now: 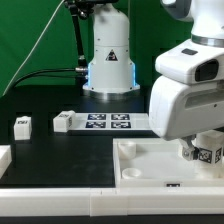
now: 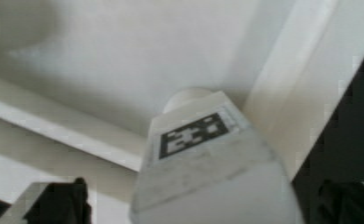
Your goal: Assemble one leg
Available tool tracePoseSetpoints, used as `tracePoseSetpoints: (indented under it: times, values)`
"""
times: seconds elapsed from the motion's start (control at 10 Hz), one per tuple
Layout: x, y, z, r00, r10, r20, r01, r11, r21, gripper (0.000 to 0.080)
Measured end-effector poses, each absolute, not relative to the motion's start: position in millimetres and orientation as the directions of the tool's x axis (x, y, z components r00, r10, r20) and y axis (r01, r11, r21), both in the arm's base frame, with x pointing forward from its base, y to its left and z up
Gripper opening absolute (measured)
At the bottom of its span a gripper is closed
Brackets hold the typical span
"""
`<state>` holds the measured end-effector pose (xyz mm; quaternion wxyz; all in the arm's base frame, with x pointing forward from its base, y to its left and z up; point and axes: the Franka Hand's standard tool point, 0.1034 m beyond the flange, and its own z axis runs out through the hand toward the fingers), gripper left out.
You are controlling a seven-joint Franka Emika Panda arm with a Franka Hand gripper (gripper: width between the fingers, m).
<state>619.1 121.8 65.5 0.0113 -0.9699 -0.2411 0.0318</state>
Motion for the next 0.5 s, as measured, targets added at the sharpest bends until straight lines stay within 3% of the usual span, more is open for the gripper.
tracePoseSetpoints:
  times: [0.2,0.4,0.5]
  values:
    - [619.1,121.5,65.4,0.889,0.454,-0.057,0.452,-0.891,-0.036,0.0649]
    - [619.1,121.4,65.4,0.889,0.454,-0.057,0.452,-0.891,-0.036,0.0385]
    - [619.2,121.4,65.4,0.889,0.454,-0.057,0.452,-0.891,-0.036,0.0385]
